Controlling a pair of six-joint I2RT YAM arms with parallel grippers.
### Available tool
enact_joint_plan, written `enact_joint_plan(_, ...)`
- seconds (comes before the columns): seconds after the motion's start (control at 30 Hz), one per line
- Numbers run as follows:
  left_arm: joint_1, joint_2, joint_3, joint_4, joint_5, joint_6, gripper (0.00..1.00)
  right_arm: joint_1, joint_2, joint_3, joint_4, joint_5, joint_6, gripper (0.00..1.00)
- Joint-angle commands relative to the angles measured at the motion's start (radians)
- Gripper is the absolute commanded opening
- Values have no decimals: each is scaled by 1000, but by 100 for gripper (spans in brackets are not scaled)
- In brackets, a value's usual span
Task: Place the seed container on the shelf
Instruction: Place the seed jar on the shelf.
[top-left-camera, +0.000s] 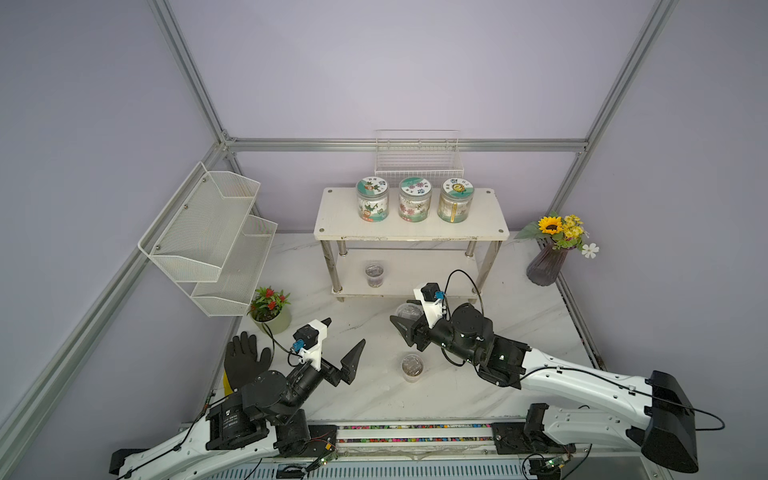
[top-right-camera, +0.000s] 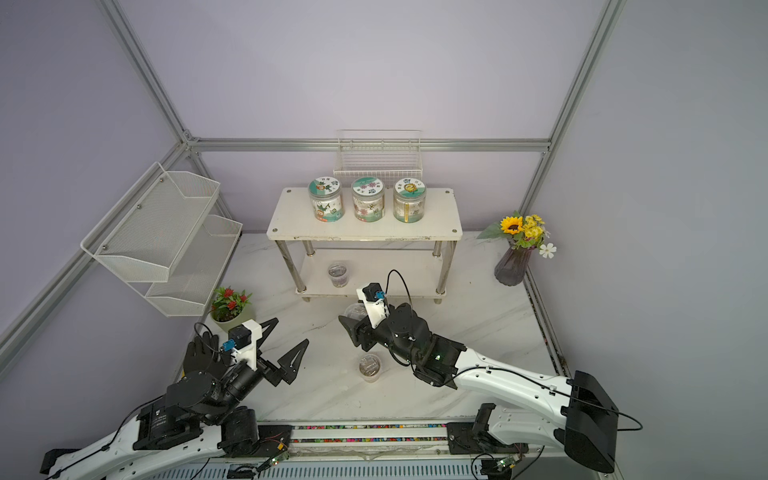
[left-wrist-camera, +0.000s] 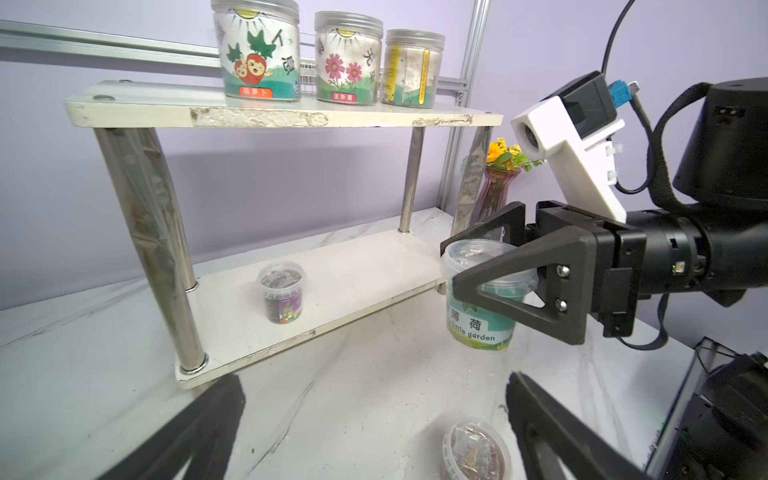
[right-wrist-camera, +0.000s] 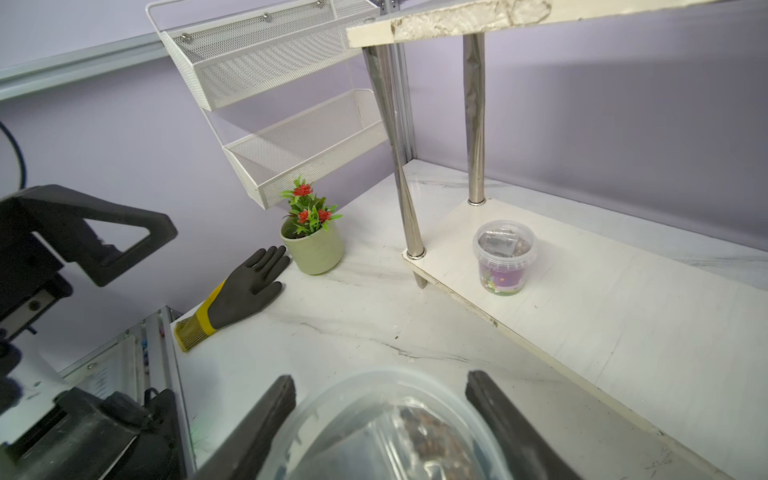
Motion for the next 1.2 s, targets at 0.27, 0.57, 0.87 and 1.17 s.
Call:
enact_joint_plan(0.27,5,-52,17,-9,-99,40,99,-97,164,-2,307,55,-156,48)
enact_joint_plan(0.57,7,-54,18,-12,-105,46,100,-230,332,31,462,-39,-192,47)
enact_joint_plan(0.87,6,-50,17,-10,-110,54,100,-289,493,130,505,-73,-240,47)
enact_joint_plan(1.17,7,-46,18,-11,-115,57,100,-335,592,210,507,-96,-248,47)
